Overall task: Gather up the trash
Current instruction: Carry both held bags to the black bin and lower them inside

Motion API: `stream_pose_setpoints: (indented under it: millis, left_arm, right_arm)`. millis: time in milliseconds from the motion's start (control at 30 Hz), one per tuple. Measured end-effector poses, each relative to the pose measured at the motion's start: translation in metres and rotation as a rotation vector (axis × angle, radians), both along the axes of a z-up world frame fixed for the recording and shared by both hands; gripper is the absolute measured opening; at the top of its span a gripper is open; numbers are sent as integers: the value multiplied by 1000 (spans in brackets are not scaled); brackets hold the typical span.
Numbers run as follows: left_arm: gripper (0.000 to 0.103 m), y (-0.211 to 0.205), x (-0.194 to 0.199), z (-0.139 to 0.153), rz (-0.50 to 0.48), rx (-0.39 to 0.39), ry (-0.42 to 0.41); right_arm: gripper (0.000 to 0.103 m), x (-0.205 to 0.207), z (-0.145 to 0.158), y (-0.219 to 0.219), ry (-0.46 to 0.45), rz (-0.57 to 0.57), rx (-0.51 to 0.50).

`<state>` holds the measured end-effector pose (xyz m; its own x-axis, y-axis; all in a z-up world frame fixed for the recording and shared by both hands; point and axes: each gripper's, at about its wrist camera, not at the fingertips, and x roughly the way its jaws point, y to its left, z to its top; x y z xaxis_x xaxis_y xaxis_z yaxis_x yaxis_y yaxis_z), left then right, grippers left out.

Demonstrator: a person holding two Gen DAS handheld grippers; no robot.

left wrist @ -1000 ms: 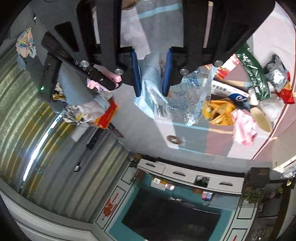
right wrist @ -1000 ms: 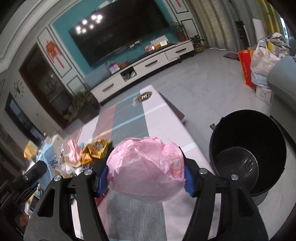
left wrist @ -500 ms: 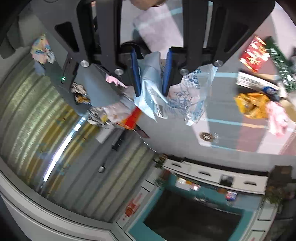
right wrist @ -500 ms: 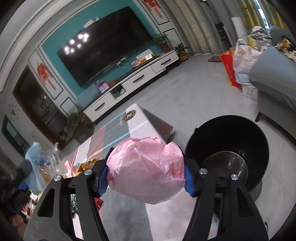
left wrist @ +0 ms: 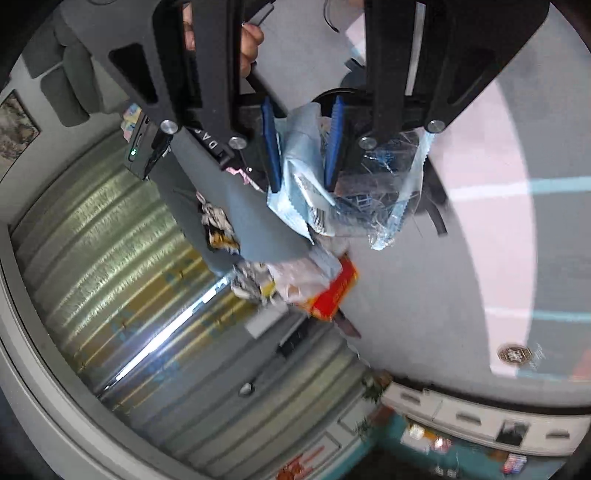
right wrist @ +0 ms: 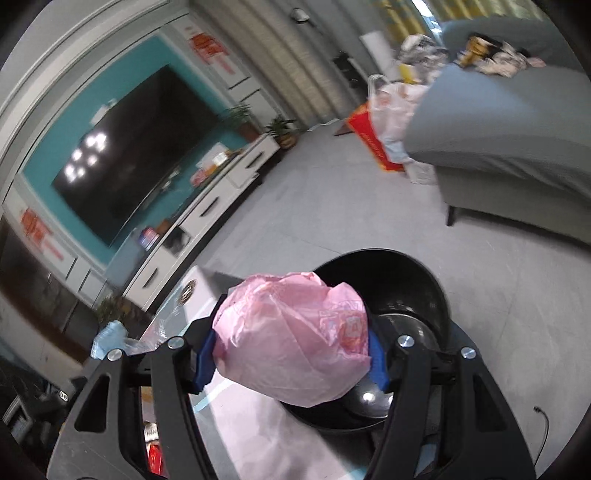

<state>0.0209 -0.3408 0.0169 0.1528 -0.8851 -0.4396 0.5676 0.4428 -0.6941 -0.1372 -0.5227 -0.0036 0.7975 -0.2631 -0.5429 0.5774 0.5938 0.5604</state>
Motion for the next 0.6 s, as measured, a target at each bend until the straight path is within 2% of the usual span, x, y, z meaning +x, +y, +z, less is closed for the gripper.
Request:
stream_pose_setpoints:
  millis: [67,200,300,500,600]
  left_arm:
    - [24,-16,2,-14,-31,-8,16]
    - [24,-48,16,-53,-58,57,117]
    - [24,-67,21,-76,-95,78,176]
    - [24,-89,30,-106,-116,69,253]
    - [24,-99,30,-110,-123,91,246]
  right_arm:
    - [63,-3,-10,-10,32,-49,12]
    - [63,-4,-31,-25,70,-101,73]
    - [63,-2,-48,-34,102,-133,112]
    - [63,4,-69,-42,166,-152,159]
    - [63,5,-74,-43,181,-159,175]
